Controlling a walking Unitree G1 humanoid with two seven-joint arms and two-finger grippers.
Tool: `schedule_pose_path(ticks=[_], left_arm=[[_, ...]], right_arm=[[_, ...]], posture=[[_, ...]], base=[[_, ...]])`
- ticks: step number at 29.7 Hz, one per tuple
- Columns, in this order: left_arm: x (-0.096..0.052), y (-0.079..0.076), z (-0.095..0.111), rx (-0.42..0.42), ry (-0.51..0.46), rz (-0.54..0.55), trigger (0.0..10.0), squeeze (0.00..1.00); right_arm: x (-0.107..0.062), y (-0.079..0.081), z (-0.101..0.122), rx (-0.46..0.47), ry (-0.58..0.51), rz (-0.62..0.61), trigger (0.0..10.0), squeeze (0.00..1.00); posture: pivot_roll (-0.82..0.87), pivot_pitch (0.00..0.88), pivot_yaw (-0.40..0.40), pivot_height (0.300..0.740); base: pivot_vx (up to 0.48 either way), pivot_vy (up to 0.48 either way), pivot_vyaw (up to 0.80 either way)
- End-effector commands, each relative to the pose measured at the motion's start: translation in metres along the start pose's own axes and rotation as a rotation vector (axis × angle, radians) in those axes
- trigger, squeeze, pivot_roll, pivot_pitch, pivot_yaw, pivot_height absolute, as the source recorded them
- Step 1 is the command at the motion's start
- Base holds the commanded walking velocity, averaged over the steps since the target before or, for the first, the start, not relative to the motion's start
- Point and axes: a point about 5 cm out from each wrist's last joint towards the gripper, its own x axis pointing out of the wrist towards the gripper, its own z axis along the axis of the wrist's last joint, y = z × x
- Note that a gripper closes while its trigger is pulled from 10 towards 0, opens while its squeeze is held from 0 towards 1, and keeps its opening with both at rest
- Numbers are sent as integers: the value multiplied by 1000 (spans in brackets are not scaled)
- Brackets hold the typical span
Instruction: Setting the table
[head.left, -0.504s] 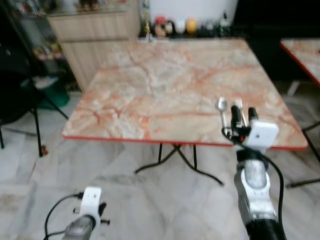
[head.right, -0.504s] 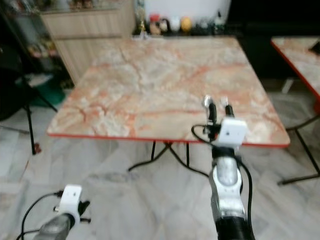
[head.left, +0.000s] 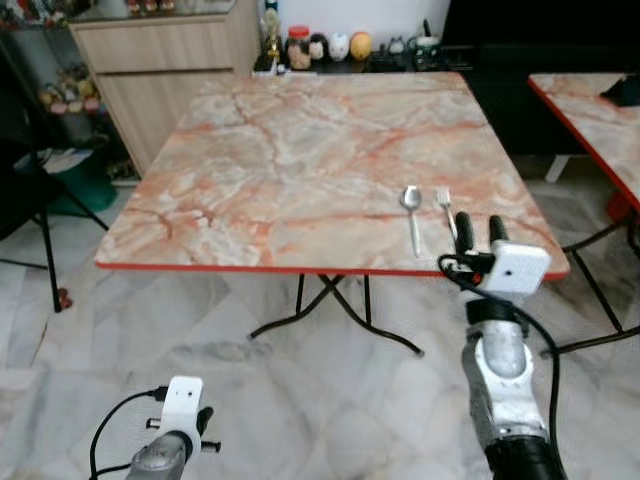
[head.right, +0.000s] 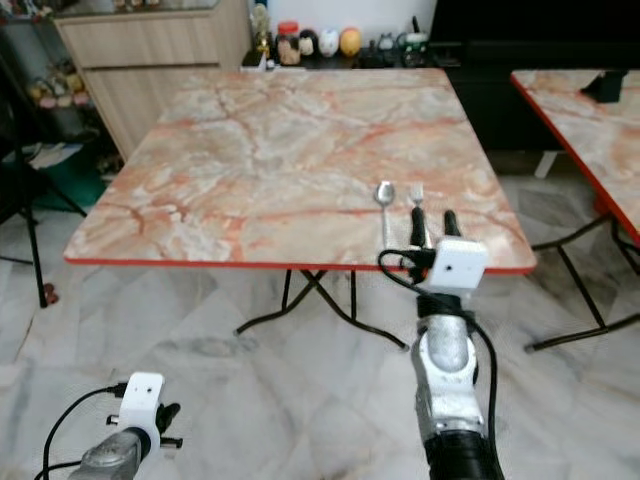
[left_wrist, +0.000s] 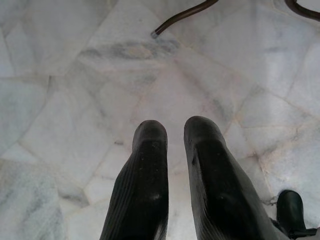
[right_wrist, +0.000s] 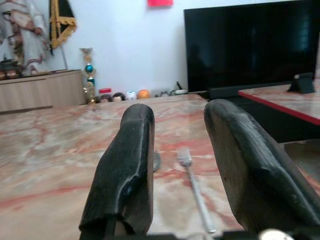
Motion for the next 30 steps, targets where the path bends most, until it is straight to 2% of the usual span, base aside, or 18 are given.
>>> schedule_pose_path(ticks=[1,30], left_arm=[[-2,5,-6,7,25,12,10000,0],[-2,4,-5,11,24,13,10000,0]], right_arm=[[1,2,1,9,-3,1,10000,0],[-2,1,-1,11,4,2,10000,0]], posture=[[65,0,43,740],[65,0,40,740]], base=[[240,0,0],[286,0,0]])
